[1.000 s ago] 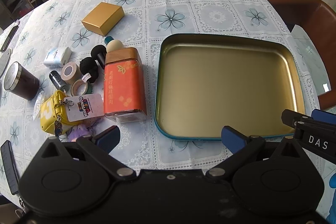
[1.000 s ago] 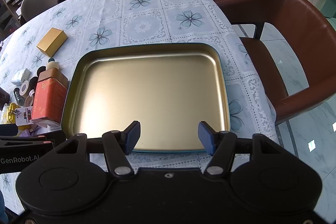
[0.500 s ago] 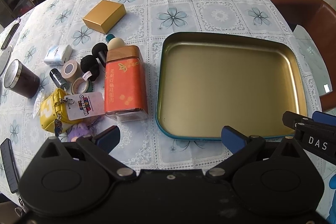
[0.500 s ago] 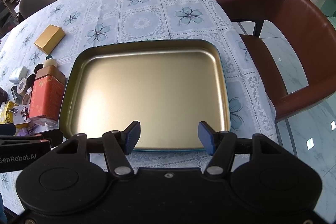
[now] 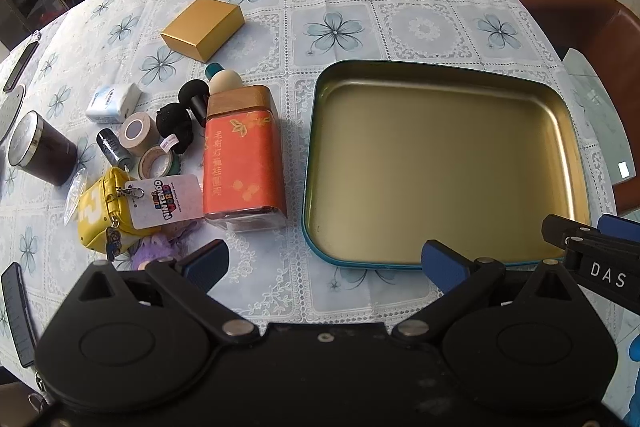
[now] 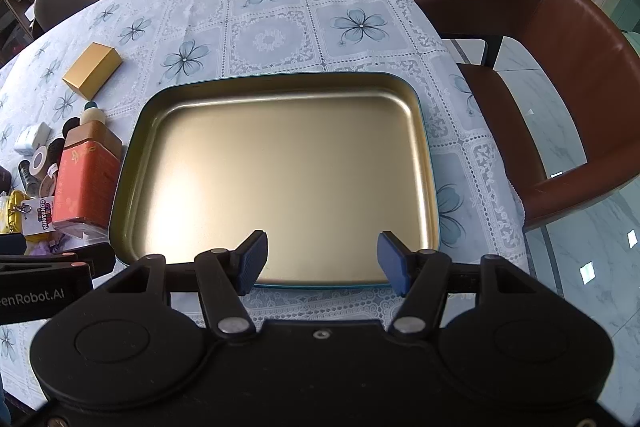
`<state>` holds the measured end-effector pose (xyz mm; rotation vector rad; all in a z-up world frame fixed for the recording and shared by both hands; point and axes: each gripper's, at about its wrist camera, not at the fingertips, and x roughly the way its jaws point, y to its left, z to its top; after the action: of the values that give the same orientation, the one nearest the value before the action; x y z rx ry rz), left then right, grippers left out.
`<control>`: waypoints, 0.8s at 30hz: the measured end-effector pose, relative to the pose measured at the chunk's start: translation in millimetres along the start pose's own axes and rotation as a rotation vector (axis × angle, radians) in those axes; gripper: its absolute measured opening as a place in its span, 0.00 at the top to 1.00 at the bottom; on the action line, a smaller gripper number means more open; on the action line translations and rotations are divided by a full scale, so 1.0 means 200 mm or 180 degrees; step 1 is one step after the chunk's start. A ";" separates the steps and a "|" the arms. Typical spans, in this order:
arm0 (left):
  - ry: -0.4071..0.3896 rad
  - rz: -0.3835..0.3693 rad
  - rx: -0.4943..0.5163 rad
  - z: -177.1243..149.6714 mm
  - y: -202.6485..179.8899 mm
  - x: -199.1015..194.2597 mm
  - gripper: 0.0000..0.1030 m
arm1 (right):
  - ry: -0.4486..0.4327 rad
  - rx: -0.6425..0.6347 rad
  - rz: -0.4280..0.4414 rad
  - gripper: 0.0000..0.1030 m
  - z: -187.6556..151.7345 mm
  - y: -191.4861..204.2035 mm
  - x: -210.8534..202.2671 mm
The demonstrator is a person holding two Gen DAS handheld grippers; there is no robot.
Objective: Organize soft objects
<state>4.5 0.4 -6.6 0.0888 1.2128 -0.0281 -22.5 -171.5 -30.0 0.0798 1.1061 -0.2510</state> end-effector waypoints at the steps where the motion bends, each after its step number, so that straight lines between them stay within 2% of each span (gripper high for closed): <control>1: 0.0001 0.0000 -0.0003 0.00 0.00 0.00 0.00 | -0.0001 0.0000 -0.0003 0.43 0.00 0.00 0.00; 24: 0.0034 -0.0016 -0.0017 0.02 0.02 0.02 0.00 | 0.0038 -0.0031 -0.0037 0.43 0.02 0.05 0.01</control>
<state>9.5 5.0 -9.0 0.0814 1.2238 -0.0287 -14.8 -162.9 -30.3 0.0663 1.1198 -0.2559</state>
